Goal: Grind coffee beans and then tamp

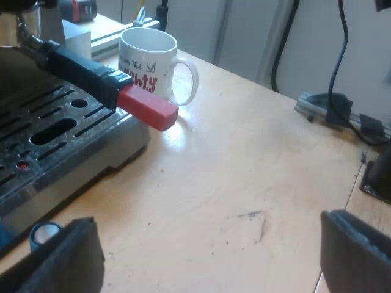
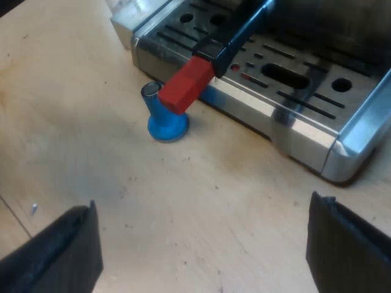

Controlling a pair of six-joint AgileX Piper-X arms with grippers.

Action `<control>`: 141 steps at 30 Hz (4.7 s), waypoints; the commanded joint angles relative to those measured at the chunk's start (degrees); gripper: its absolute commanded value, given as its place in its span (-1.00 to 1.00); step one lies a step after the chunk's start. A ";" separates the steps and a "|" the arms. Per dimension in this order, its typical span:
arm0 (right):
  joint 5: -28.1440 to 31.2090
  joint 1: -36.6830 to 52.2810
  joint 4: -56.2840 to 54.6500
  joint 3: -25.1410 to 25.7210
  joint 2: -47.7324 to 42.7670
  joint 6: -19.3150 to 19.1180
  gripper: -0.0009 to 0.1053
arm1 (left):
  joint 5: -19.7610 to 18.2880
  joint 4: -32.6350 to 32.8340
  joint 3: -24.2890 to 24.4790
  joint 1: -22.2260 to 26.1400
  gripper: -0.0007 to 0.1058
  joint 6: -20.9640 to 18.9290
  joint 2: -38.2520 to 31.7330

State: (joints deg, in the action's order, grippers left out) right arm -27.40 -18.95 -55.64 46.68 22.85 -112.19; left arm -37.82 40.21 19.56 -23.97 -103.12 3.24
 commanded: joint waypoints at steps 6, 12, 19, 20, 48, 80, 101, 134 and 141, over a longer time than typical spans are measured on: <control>-3.67 -2.24 3.96 0.48 7.02 -5.33 0.35 | -0.64 -2.02 0.21 -0.20 0.43 -0.77 0.19; 8.77 -15.12 6.29 0.28 11.40 -4.00 0.35 | -0.64 -2.02 0.21 -0.20 0.43 -0.77 0.19; 28.33 -30.49 15.27 -3.38 11.81 8.60 0.35 | -0.51 -2.02 0.21 -0.20 0.43 -0.77 0.19; 32.84 -33.62 17.17 -4.61 11.81 11.33 0.35 | -0.51 -2.02 0.21 -0.20 0.43 -0.77 0.19; 90.48 -66.65 56.44 -13.24 41.28 33.97 -0.13 | -0.18 -1.87 0.21 -0.20 0.43 -0.77 0.19; 95.68 -62.57 75.17 -13.24 56.25 35.14 -0.91 | -0.18 -1.58 0.21 -0.20 0.43 -0.77 0.19; 96.62 -56.69 81.39 -13.24 56.25 27.33 -0.91 | -0.18 -1.58 0.21 -0.20 0.43 -0.77 0.19; 97.84 -62.32 68.04 -13.24 56.25 35.73 -0.91 | -0.18 -1.58 0.21 -0.20 0.43 -0.77 0.19; 97.84 -66.03 65.58 -13.24 56.06 37.23 -0.56 | -0.18 -1.58 0.21 -0.20 0.43 -0.77 0.19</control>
State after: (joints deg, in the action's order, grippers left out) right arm 69.64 -84.18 10.43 33.04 79.07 -75.07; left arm -37.97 39.21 19.51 -23.97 -103.25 3.24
